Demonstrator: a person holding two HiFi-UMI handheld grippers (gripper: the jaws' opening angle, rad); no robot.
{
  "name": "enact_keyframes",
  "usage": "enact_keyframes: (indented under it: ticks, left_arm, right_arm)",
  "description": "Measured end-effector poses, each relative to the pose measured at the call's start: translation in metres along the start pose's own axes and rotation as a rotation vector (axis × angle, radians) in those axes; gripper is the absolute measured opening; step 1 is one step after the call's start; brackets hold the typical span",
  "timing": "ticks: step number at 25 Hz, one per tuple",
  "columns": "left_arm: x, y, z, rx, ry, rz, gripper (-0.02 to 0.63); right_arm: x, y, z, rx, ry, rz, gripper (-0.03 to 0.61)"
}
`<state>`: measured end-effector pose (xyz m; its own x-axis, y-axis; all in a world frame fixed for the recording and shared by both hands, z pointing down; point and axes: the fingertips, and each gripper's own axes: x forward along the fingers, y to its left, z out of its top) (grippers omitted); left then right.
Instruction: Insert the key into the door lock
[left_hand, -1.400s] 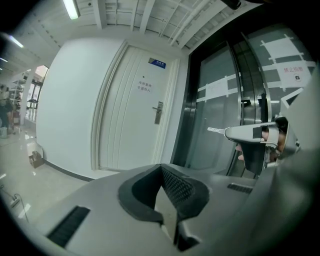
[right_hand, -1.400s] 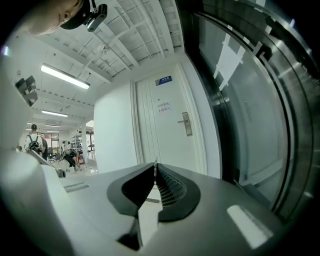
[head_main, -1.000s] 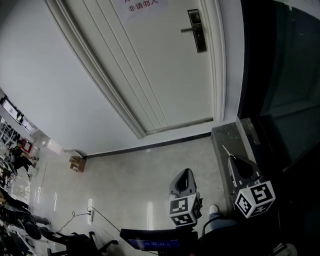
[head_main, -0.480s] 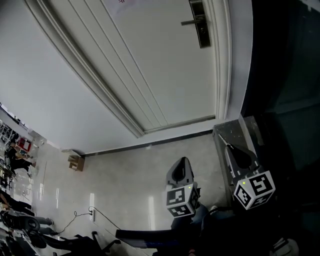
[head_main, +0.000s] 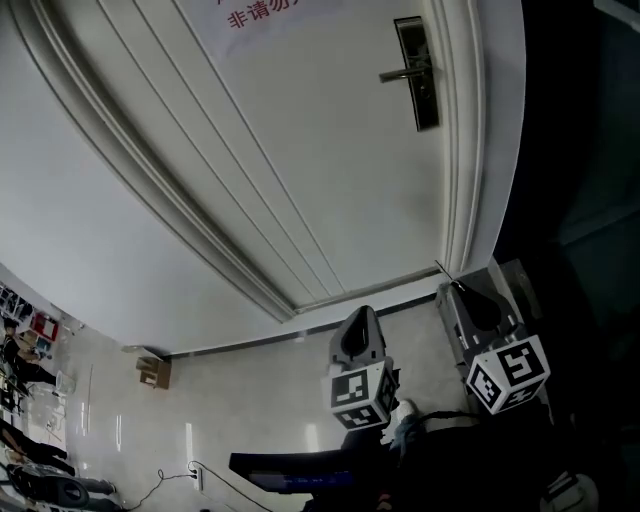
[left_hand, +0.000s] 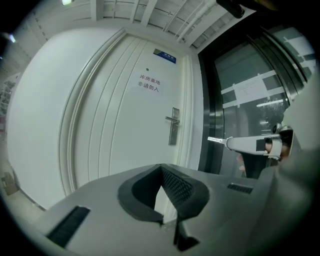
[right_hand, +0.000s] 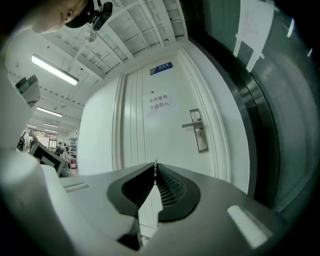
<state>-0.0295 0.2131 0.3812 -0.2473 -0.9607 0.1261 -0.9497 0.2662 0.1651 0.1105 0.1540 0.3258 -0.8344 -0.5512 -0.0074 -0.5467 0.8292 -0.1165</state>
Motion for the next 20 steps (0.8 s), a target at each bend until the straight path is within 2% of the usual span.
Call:
enact_keyframes:
  ticks: [6, 14, 20]
  left_arm:
    - [0.062, 0.036, 0.034, 0.020, 0.004, -0.071, 0.002]
    - [0.116, 0.049, 0.017, -0.013, 0.062, -0.133, 0.002]
    - [0.168, 0.054, 0.019, -0.017, 0.057, -0.119, 0.002]
  right_arm:
    - [0.066, -0.008, 0.017, 0.001, -0.001, -0.081, 0.012]
    - [0.111, -0.029, -0.001, -0.002, 0.050, -0.141, 0.012]
    - [0.156, -0.065, -0.003, 0.004, 0.039, -0.138, 0.013]
